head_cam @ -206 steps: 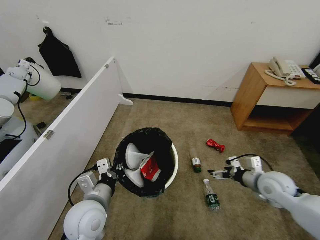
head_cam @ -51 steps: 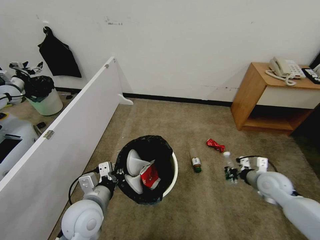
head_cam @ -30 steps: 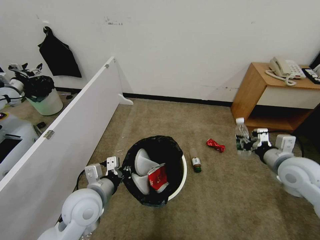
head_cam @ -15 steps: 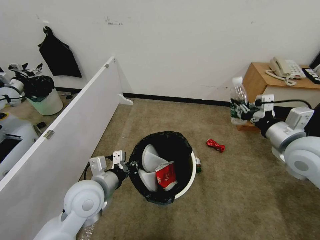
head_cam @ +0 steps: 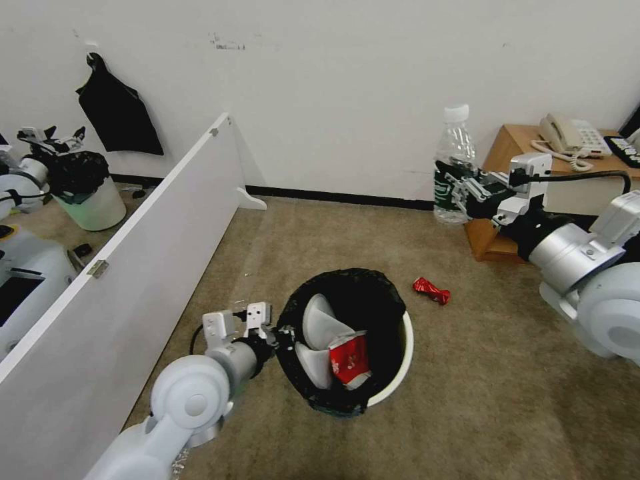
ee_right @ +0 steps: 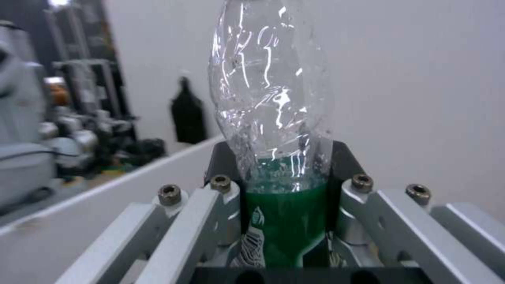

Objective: Pick up the trash bin, then pick up the garbage from the floor and place it into the trash bin.

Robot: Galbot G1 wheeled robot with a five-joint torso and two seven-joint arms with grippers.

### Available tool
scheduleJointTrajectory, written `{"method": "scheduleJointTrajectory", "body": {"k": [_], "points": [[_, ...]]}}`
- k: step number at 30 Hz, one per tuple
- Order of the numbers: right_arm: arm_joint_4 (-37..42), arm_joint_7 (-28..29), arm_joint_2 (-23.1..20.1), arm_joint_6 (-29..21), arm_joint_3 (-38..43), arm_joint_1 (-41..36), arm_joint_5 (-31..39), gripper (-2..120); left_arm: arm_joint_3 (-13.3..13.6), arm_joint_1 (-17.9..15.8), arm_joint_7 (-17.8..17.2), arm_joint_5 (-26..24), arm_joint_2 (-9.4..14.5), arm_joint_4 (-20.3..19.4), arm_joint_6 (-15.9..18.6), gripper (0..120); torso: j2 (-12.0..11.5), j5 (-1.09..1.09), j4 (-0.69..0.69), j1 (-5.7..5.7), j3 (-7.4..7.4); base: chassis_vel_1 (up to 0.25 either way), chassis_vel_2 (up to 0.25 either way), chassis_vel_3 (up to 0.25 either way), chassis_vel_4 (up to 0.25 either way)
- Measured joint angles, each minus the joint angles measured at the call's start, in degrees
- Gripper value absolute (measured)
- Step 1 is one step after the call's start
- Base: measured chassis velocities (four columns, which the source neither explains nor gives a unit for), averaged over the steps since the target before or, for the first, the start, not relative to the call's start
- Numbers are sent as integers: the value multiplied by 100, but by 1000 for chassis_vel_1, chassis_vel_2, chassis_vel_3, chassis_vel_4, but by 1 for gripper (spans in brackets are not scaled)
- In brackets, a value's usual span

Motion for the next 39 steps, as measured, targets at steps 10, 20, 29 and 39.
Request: {"method": "scheduleJointTrajectory", "body": {"k": [10,20,29,39], "points": [[542,-43,-144,28,52,153,314,21,557,-697,-495,-473,-254,284,1,1,0,1,-1,0,0,0,0,0,0],[547,-138,-126,33,41,-9,291,21,788,-1039,-656,-760,-356,425,-19,1,0,2,0,0,0,0,0,0,0],[532,-273,-204,10,325,-914,-95,21,832,-1228,-760,-912,-487,454,-36,1,0,2,-1,0,0,0,0,0,0],[524,-446,-204,-35,457,-1728,-507,21,814,-1318,-843,-1056,-538,401,-65,1,0,1,1,0,0,0,0,0,0]]}}
